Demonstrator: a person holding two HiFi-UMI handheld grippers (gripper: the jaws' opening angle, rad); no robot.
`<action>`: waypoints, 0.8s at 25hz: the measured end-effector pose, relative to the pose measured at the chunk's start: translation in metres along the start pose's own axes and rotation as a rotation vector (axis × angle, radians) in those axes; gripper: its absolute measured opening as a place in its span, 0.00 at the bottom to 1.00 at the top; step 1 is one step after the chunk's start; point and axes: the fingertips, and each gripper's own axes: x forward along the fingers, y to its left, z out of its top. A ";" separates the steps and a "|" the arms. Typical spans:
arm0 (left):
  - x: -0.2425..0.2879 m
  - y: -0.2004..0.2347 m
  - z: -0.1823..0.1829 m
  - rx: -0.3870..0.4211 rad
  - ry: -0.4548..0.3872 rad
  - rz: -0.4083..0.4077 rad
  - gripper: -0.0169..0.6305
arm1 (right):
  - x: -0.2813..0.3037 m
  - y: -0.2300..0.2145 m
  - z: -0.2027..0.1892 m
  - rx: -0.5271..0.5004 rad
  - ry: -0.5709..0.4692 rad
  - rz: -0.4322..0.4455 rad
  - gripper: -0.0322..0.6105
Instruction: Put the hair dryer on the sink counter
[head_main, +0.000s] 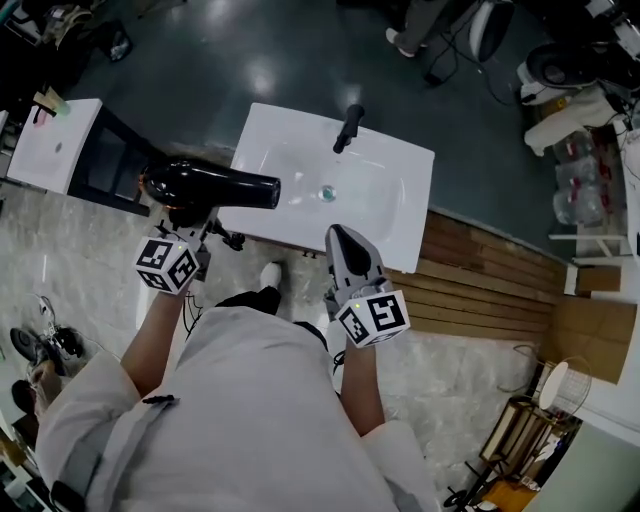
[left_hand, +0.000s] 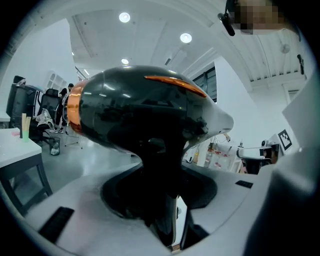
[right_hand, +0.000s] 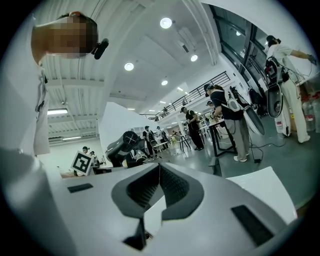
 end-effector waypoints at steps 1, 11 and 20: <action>0.006 0.004 -0.001 -0.005 0.008 -0.005 0.29 | 0.006 -0.002 0.000 -0.001 0.003 -0.004 0.06; 0.065 0.018 -0.018 -0.061 0.067 -0.080 0.29 | 0.051 -0.019 0.001 0.008 0.017 -0.050 0.06; 0.115 0.018 -0.032 -0.098 0.117 -0.116 0.29 | 0.068 -0.031 -0.007 0.032 0.037 -0.070 0.06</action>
